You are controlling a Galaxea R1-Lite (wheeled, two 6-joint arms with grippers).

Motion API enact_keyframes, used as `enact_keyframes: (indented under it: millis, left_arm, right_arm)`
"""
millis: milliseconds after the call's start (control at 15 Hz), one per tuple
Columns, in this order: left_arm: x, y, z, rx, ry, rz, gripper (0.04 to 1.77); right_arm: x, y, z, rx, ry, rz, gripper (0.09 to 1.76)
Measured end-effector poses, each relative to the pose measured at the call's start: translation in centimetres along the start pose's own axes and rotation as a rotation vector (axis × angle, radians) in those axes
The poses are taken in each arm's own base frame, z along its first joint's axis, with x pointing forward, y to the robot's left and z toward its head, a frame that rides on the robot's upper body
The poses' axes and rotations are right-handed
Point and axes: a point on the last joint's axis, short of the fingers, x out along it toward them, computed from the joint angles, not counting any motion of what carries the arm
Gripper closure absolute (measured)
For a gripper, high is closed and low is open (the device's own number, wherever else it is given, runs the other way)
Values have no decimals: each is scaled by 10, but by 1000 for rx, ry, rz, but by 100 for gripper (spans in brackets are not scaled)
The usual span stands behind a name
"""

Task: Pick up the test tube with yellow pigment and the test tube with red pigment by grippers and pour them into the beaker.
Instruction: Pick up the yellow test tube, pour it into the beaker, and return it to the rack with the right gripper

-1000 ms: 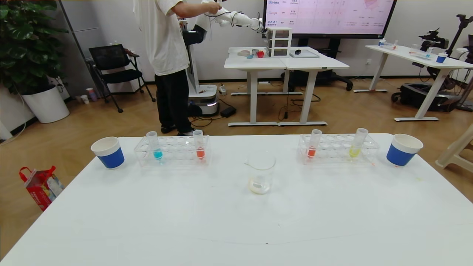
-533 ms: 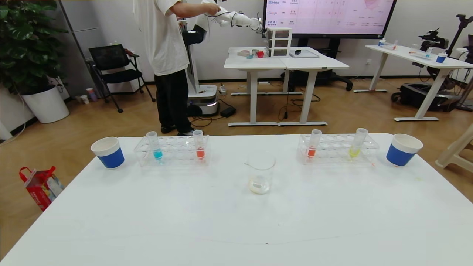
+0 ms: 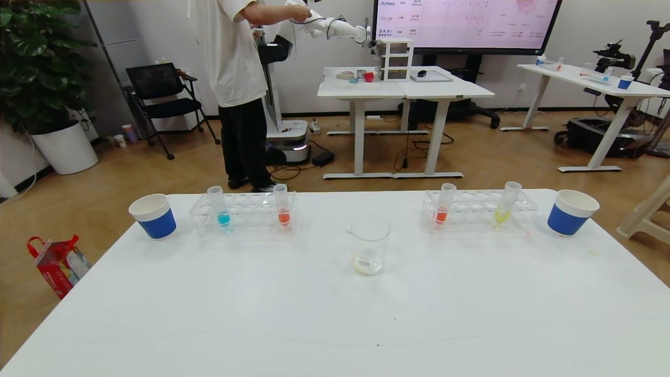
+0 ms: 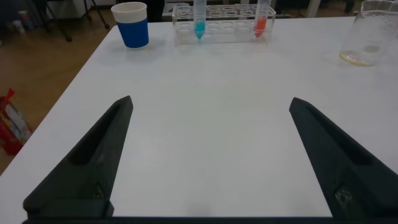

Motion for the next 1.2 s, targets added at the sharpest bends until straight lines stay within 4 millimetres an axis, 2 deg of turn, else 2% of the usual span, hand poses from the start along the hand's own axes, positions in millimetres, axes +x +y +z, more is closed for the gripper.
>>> enact_keyframes:
  millis: [267,400,600,867,1200]
  left_arm:
    - [0,0,0,0,0,0,6]
    - [0,0,0,0,0,0,6]
    - [0,0,0,0,0,0,6]
    - [0,0,0,0,0,0,6]
    - [0,0,0,0,0,0,6]
  right_arm:
    - [39,1,20,28,54,50,11]
    - [70,2,28,33,39,51,11]
    - [119,1,27,35,85,25,11]
    - [181,-7,8,40,159,-8,11]
    - [247,-25,-33,44,174,-56,11]
